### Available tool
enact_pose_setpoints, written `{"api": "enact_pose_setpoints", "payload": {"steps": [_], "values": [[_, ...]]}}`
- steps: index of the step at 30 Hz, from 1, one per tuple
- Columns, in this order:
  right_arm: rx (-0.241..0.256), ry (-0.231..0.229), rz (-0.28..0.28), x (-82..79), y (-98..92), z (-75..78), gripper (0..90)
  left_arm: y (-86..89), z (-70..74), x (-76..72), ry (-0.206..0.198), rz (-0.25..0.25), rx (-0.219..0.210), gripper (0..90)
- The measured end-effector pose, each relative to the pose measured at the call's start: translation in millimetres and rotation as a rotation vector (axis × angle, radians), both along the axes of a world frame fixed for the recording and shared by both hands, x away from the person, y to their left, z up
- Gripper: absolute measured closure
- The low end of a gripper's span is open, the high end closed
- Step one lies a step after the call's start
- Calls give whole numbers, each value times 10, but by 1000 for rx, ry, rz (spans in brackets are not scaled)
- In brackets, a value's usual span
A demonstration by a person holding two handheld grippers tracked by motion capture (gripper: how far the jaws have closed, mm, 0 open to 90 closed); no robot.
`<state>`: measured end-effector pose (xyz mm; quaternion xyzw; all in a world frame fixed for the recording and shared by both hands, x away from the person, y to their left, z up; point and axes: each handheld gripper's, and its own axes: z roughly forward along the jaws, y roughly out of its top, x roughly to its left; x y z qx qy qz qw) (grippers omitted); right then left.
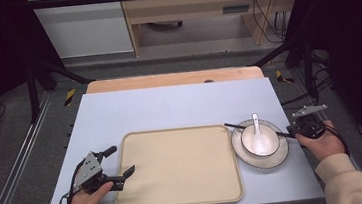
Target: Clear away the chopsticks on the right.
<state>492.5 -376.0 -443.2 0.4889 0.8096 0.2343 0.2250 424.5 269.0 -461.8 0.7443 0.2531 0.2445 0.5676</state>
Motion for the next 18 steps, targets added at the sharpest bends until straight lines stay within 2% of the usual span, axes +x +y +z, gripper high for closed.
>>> {"api": "enact_pose_setpoints", "payload": {"steps": [3,5,6,7,8,9,11,12,13,14,18], "values": [[23,5,-6,-184,3,27,900,-3,-6,3,3,-2,2,70],[28,2,3,-219,4,39,900,-4,-7,4,3,-2,4,70],[44,-7,11,-272,-6,96,893,-6,-8,4,4,-2,4,70],[44,-7,11,-272,-6,96,893,-8,-8,4,4,-3,4,70],[64,-50,27,-298,-8,162,872,-9,-8,4,5,-3,5,70],[64,-50,27,-298,-8,162,872,-11,-9,3,6,-3,4,70],[105,-88,96,-289,16,186,833,-15,-10,3,7,-5,7,70],[105,-88,96,-289,16,186,833,-15,-10,3,7,-5,7,71],[108,-93,135,-275,42,164,820,-14,-10,2,7,-4,8,71],[109,-98,151,-265,54,148,820,-14,-10,2,7,-4,8,71],[114,-91,165,-252,90,119,814,-8,-12,4,7,-4,8,71]]}}
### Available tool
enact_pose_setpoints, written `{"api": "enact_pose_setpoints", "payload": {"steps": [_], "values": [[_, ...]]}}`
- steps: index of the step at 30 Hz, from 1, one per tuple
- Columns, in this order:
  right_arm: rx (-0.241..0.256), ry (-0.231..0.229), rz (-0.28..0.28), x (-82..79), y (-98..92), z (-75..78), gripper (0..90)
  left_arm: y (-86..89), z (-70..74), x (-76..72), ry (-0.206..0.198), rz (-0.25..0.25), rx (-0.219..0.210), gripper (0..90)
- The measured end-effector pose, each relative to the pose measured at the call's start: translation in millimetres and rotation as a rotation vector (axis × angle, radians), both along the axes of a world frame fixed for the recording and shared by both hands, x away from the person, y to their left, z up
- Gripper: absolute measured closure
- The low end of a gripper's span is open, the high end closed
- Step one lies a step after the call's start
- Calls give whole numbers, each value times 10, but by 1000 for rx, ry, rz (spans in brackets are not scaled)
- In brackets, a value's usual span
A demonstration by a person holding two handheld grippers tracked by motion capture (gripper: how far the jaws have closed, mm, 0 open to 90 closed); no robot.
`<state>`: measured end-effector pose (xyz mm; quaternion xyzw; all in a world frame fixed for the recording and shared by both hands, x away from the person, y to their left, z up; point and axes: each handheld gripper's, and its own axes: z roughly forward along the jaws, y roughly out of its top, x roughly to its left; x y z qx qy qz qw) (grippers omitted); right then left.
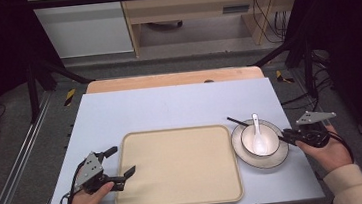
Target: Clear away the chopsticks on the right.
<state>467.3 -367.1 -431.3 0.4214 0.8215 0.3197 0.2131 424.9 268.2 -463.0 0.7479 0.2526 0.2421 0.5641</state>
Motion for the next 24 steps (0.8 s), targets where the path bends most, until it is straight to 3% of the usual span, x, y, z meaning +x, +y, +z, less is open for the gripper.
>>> {"api": "enact_pose_setpoints", "payload": {"steps": [4,24], "values": [[6,15,23,2,31,-18,819,-2,0,-1,1,-1,0,71],[-7,45,18,120,18,-123,815,-13,-12,1,5,-1,10,74]]}}
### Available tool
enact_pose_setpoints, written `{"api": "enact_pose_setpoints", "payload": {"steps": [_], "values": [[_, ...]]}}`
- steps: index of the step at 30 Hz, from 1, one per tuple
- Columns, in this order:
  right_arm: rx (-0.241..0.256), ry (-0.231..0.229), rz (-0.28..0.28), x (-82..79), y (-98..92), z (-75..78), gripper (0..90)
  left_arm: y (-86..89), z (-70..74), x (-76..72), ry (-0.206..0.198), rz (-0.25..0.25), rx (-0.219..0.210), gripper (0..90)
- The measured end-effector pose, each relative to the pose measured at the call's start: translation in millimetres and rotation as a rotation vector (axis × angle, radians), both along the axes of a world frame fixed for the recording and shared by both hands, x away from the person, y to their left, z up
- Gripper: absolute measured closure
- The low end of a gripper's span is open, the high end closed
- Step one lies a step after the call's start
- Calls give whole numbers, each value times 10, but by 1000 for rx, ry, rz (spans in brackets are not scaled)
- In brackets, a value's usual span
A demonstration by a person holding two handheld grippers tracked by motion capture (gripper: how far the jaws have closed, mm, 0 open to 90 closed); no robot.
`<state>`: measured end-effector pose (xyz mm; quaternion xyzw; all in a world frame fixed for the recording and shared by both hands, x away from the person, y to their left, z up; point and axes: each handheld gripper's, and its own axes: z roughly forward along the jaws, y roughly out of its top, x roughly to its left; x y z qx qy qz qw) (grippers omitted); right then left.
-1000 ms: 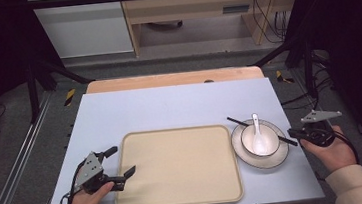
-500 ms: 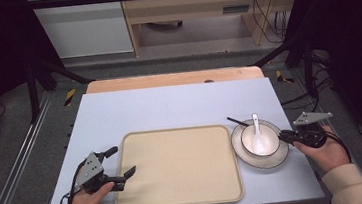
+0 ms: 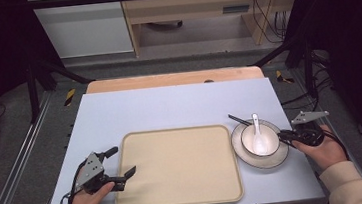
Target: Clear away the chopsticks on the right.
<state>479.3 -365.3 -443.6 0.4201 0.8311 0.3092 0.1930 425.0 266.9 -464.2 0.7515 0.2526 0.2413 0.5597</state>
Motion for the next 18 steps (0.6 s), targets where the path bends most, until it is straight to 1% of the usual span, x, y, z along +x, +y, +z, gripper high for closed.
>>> {"api": "enact_pose_setpoints", "payload": {"steps": [5,7,9,11,12,13,14,15,16,17,18], "values": [[-2,5,24,22,0,-28,830,5,1,0,0,2,-2,74],[-1,14,24,19,2,-35,849,2,0,1,0,1,0,74],[8,23,13,16,0,-32,854,0,0,0,0,1,0,75],[4,20,6,11,1,-31,854,0,3,-1,-3,2,0,75],[3,15,2,3,-2,-27,855,1,4,-2,-3,1,0,75],[15,-7,-11,-18,-13,-5,855,8,6,-3,-4,5,-1,76],[15,-7,-11,-18,-13,-5,855,8,6,-3,-4,5,-1,78],[31,-37,-43,-54,-29,60,855,17,10,-3,-7,11,-4,80],[31,-37,-43,-54,-29,60,855,17,10,-3,-7,11,-4,81],[41,-86,-72,-108,-37,169,855,25,13,-1,-10,16,-4,82],[41,-86,-72,-108,-37,169,855,25,13,-1,-10,16,-4,83]]}}
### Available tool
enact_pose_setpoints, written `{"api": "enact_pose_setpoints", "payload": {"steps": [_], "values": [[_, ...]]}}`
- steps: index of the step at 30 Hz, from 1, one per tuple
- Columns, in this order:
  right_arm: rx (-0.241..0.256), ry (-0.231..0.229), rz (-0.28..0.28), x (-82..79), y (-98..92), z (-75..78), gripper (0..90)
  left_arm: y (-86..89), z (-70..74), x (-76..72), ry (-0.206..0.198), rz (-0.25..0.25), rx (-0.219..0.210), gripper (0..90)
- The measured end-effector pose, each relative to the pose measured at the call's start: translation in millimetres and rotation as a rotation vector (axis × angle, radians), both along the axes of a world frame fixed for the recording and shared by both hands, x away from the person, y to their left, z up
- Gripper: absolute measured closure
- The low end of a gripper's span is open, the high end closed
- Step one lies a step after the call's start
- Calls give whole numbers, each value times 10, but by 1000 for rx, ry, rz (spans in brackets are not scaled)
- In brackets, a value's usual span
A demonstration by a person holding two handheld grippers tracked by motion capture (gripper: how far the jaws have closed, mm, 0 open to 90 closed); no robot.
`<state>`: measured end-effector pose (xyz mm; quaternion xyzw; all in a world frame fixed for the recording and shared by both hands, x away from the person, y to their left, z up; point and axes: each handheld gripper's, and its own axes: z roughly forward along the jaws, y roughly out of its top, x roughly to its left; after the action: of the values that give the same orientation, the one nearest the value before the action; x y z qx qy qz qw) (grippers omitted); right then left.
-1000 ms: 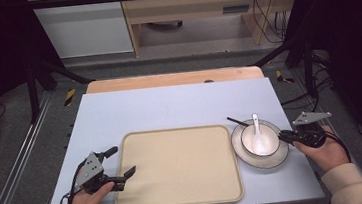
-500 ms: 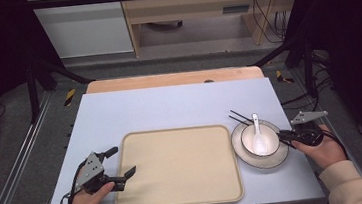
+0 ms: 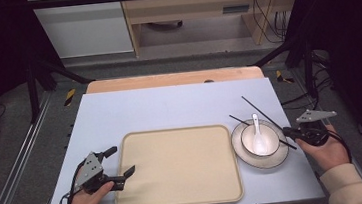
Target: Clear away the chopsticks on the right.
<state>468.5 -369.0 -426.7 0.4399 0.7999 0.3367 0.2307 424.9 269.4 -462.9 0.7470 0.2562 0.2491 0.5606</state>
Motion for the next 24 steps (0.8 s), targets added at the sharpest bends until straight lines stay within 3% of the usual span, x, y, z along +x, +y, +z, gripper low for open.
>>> {"api": "enact_pose_setpoints", "payload": {"steps": [1,2,3,4,6,8,9,10,11,12,17,24], "values": [[16,-54,-10,-82,31,139,856,3,1,0,-1,2,-1,83],[16,-54,-10,-82,31,139,856,5,2,0,-2,5,-2,83],[18,-102,-8,-190,123,288,856,8,3,3,-5,10,-4,84],[18,-102,-8,-190,123,288,856,8,3,3,-5,10,-4,84],[14,-132,24,-371,380,440,855,9,2,7,-5,17,-4,85],[11,-142,44,-428,482,470,855,9,3,6,-5,18,-3,85],[21,-149,77,-526,690,502,855,13,9,1,-9,17,-2,86],[21,-149,77,-526,690,502,855,13,9,1,-9,17,-2,85],[26,-133,109,-602,904,495,855,17,13,-2,-10,16,-3,85],[26,-133,109,-602,904,495,855,17,13,-2,-10,16,-3,86],[11,-45,197,-678,1484,268,855,26,15,-2,-11,16,-10,86],[30,33,231,-658,1849,-21,855,28,16,0,-11,17,-11,85]]}}
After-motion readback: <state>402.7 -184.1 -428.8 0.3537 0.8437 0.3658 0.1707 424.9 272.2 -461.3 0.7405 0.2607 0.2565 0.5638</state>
